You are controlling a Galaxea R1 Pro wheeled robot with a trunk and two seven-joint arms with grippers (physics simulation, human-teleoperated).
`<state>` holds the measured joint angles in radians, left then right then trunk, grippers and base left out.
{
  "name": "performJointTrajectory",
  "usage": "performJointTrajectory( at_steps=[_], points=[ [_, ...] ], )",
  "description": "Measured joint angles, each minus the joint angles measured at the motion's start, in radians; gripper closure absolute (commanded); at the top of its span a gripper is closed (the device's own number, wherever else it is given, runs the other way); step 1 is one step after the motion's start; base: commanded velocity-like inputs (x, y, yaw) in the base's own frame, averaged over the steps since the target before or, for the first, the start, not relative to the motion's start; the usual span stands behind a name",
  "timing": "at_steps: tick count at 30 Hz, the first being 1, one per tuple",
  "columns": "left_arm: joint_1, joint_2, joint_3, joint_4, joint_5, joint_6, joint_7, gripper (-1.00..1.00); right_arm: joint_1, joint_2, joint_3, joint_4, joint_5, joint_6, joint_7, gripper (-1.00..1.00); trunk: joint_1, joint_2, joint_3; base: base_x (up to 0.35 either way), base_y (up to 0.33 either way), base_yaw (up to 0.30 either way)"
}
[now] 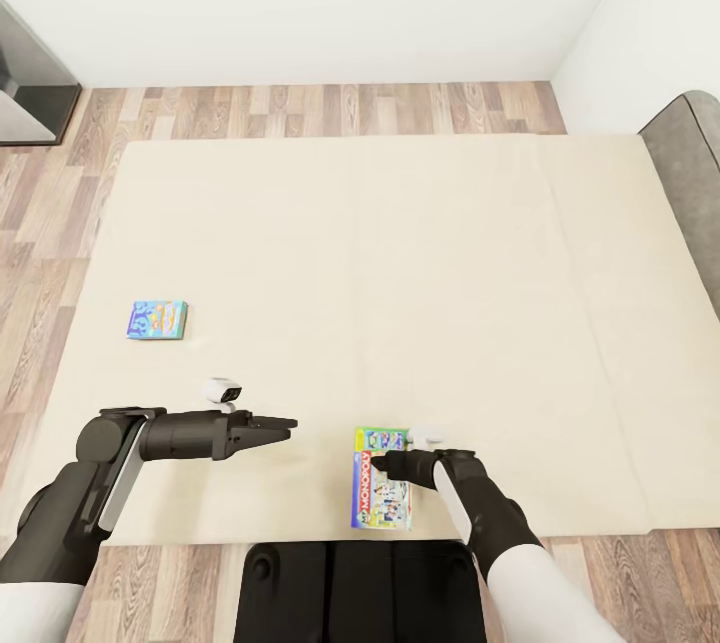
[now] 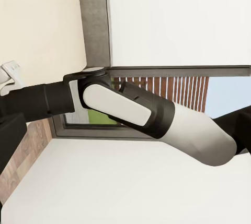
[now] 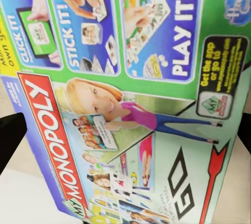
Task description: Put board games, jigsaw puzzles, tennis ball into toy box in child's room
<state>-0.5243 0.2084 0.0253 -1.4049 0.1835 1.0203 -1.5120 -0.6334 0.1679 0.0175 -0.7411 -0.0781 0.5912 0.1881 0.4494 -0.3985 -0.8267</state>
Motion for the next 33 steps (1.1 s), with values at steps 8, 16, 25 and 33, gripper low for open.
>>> performJointTrajectory(
  at_steps=[8,16,25,33],
  points=[
    [0.000,0.000,0.000,0.000,0.000,0.000,0.000,-1.00,0.000,0.001,0.000,0.000,0.000,0.000,0.000,-1.00,0.000,0.000,0.000,0.000,0.002,0.000],
    [0.000,0.000,0.000,0.000,0.000,0.000,0.000,-1.00,0.000,0.001,0.000,0.000,0.001,0.000,0.000,-1.00,0.000,0.000,0.000,0.000,0.064,0.000],
    [0.000,0.000,0.000,0.000,0.000,0.000,0.000,-1.00,0.000,0.001,0.001,0.000,0.001,0.000,0.000,-1.00,0.000,0.000,0.000,0.000,0.009,0.000],
    [0.000,0.000,0.000,0.000,0.000,0.000,0.000,-1.00,0.000,0.002,0.004,0.000,0.002,0.000,0.000,-1.00,0.000,0.000,0.000,0.000,0.000,0.000]
  ],
)
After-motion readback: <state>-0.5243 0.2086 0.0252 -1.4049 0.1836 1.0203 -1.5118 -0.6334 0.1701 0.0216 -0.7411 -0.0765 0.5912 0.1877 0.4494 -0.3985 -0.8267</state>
